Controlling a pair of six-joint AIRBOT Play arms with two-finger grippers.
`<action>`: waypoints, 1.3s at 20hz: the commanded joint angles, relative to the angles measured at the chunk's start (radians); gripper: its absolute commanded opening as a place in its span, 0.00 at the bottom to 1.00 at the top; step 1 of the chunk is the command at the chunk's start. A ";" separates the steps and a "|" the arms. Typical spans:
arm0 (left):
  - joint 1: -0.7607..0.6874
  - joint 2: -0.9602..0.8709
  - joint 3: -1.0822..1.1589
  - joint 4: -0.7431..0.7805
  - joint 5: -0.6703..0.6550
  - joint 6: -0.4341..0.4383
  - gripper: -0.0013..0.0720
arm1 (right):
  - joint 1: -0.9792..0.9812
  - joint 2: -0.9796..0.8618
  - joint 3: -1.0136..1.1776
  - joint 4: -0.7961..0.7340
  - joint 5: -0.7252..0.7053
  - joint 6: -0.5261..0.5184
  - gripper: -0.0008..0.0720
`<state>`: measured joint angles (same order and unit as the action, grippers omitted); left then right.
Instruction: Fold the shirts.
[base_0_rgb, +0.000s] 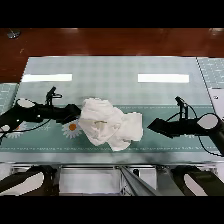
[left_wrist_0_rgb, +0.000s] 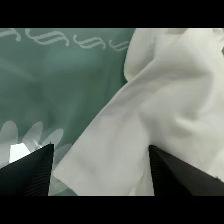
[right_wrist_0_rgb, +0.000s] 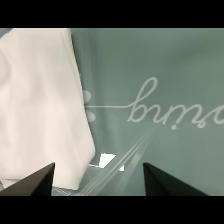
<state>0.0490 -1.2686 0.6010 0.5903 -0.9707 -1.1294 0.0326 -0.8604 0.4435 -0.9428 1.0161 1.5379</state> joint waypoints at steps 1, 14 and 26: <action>-0.045 -0.058 0.001 -0.089 0.026 0.083 0.60 | 0.070 -0.066 -0.005 0.058 -0.031 0.016 0.88; -0.026 -0.056 0.024 -0.090 -0.067 0.149 0.06 | 0.290 -0.422 0.164 0.314 -0.105 -0.162 0.12; 0.158 0.251 0.645 -0.094 -0.220 -0.047 0.05 | 0.124 -0.394 1.336 -0.137 0.319 -0.058 0.04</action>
<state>0.1761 -1.0935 1.0649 0.4980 -1.1793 -1.1076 0.1741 -1.2568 1.4693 -0.9466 1.2098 1.4456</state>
